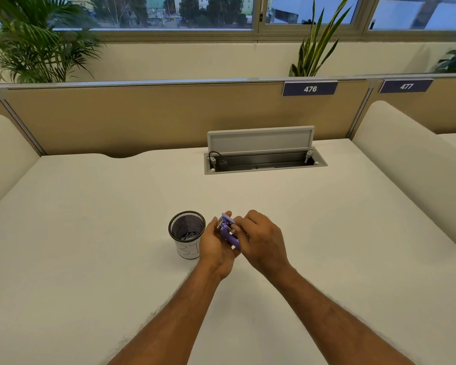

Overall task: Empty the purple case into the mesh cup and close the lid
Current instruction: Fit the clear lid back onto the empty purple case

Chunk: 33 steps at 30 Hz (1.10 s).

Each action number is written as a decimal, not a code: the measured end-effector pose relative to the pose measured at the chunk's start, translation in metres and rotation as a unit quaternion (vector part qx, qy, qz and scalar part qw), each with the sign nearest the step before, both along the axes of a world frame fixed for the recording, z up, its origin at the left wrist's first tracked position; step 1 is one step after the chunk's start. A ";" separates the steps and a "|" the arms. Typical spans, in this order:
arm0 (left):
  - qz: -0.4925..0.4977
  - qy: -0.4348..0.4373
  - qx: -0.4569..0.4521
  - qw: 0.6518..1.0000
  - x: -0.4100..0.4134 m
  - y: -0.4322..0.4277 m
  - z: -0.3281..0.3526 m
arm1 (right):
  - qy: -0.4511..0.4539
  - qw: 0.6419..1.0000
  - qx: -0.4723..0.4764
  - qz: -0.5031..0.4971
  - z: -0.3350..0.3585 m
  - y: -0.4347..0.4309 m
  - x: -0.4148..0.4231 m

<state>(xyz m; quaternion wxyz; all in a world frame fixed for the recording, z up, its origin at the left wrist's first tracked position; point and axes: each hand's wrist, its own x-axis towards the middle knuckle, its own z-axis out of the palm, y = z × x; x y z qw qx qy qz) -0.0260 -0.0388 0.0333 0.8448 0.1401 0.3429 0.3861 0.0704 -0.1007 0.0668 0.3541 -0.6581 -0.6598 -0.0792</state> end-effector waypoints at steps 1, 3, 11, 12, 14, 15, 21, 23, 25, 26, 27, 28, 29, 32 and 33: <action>0.004 0.006 -0.003 1.000 0.000 -0.001 -0.001 | 0.012 1.000 -0.003 0.000 0.000 0.001 0.001; 0.005 0.022 0.000 1.000 -0.001 -0.001 -0.003 | 0.055 0.998 -0.013 0.000 0.000 0.002 0.001; -0.015 0.120 0.095 0.988 -0.008 0.001 -0.008 | 0.316 0.942 -0.106 -0.034 0.001 0.010 0.018; -0.013 0.126 0.101 0.987 -0.008 0.002 -0.007 | 0.344 0.931 -0.118 -0.036 0.002 0.011 0.020; -0.007 0.141 0.110 0.984 -0.007 0.003 -0.004 | 0.381 0.914 -0.133 -0.040 0.001 0.011 0.023; -0.006 0.148 0.113 0.982 -0.006 0.003 -0.003 | 0.394 0.908 -0.139 -0.043 0.001 0.011 0.024; -0.004 0.174 0.135 0.975 -0.005 0.003 0.001 | 0.449 0.877 -0.163 -0.056 -0.006 0.011 0.031; -0.001 0.185 0.154 0.971 -0.003 0.000 0.003 | 0.474 0.863 -0.161 -0.065 -0.007 0.011 0.031; -0.012 0.198 0.178 0.964 0.000 -0.004 0.003 | 0.502 0.848 -0.152 -0.076 -0.009 0.012 0.031; -0.024 0.206 0.192 0.959 0.001 -0.006 0.002 | 0.513 0.842 -0.147 -0.082 -0.010 0.013 0.030; -0.034 0.212 0.206 0.955 0.001 -0.008 0.001 | 0.521 0.837 -0.145 -0.087 -0.011 0.012 0.031; -0.041 0.215 0.216 0.951 0.001 -0.010 0.000 | 0.528 0.832 -0.146 -0.089 -0.013 0.012 0.031; -0.044 0.217 0.222 0.950 0.001 -0.011 -0.001 | 0.534 0.828 -0.147 -0.088 -0.015 0.012 0.032; -0.043 0.232 0.229 0.944 -0.001 -0.011 -0.001 | 0.533 0.828 -0.154 -0.080 -0.019 0.010 0.032; -0.042 0.237 0.230 0.943 -0.001 -0.011 -0.001 | 0.532 0.828 -0.158 -0.078 -0.020 0.010 0.032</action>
